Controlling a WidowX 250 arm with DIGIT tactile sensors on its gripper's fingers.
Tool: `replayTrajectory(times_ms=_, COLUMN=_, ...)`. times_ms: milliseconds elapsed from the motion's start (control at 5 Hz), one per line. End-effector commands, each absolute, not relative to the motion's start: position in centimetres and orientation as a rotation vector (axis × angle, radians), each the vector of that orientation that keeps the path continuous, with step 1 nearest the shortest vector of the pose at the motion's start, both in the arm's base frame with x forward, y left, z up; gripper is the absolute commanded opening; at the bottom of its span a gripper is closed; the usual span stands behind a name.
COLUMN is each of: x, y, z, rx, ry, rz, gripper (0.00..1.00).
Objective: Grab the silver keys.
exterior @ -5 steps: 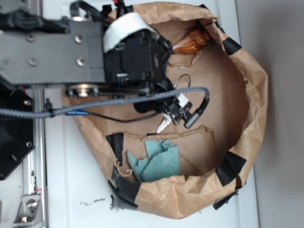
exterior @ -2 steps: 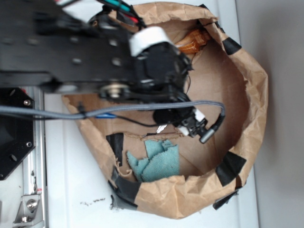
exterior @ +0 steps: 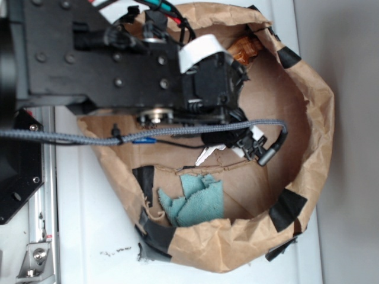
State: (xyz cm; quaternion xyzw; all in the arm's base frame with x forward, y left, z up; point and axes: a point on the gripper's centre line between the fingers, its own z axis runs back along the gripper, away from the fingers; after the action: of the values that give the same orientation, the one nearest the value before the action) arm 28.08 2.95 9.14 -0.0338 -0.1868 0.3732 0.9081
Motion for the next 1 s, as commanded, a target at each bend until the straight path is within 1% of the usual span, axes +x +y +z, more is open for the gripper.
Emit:
replayTrajectory(times_ms=0, x=26.6, y=4.3, z=8.5, rx=-0.041, ry=-0.390, rz=0.752, gripper=1.00)
replayTrajectory(times_ms=200, x=26.4, y=4.6, z=7.9, rx=-0.040, ry=-0.392, rz=0.752, gripper=1.00)
replayTrajectory(times_ms=400, x=27.1, y=5.1, z=7.2, rx=-0.033, ry=-0.393, rz=0.769, gripper=1.00)
replayTrajectory(times_ms=800, x=27.4, y=5.3, z=7.1, rx=-0.027, ry=-0.405, rz=0.782, gripper=1.00)
